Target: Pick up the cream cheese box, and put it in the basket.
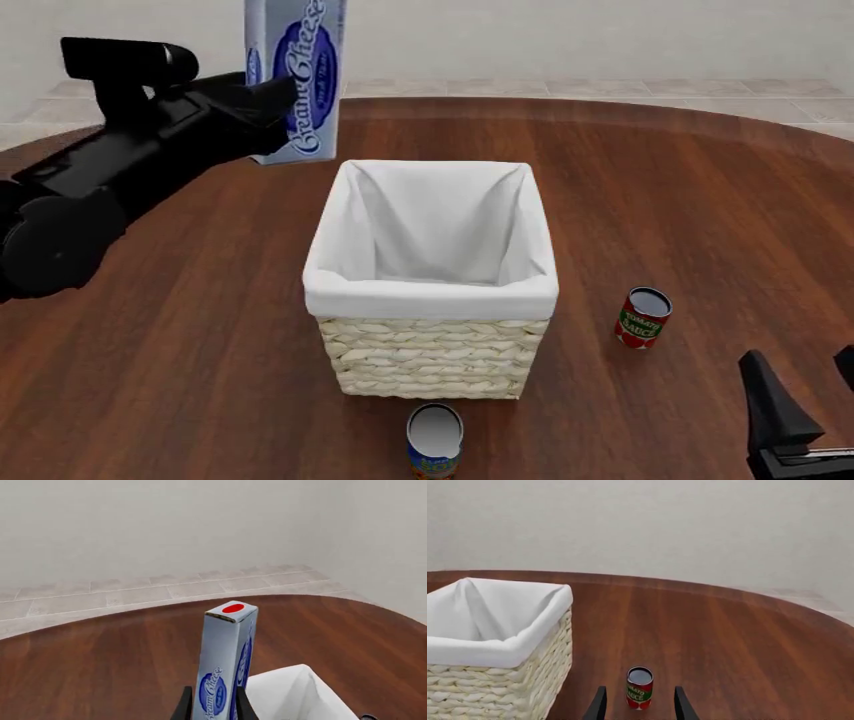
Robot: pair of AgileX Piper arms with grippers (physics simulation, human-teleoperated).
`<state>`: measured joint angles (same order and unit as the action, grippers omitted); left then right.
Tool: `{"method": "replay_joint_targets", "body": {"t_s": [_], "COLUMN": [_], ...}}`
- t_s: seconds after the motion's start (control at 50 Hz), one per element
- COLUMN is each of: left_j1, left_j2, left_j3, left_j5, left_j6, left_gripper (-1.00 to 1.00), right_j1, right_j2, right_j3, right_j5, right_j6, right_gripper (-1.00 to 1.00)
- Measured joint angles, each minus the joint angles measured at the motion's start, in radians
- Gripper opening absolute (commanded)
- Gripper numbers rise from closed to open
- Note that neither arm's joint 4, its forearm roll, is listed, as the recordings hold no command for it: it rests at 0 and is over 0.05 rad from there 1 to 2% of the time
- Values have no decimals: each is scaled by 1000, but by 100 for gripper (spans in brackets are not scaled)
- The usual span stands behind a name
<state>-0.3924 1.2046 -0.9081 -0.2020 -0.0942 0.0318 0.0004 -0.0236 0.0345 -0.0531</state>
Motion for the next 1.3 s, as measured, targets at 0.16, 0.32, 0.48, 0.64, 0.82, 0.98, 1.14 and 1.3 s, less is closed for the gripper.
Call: {"method": "replay_joint_targets", "body": {"t_s": [0.16, 0.32, 0.48, 0.64, 0.82, 0.98, 1.14, 1.3], "left_j1": [-42, -77, -104, -134, -174, -204, -229, -244], "left_j2": [-13, -25, -25, -16, 3, 26, 51, 77], "left_j3": [19, 37, 45, 45, 37, 27, 10, -5], "left_j5": [-29, -57, -77, -88, -93, -97, -96, -101], "left_j6": [-34, -64, -82, -89, -89, -88, -86, -88], "left_gripper": [-100, -100, -100, -100, -100, -100, -100, -100], "right_j1": [-1, 0, 0, 2, 2, 1, 1, -1], "right_j2": [0, 0, 0, 0, 0, 0, 0, 0], "right_j3": [8, 13, 16, 16, 14, 13, 16, 19], "right_j5": [-4, -7, -8, -7, -6, -5, -7, -7], "right_j6": [3, 4, 5, 5, 4, 4, 6, 8], "right_gripper": [100, 100, 100, 100, 100, 100, 100, 100]}}
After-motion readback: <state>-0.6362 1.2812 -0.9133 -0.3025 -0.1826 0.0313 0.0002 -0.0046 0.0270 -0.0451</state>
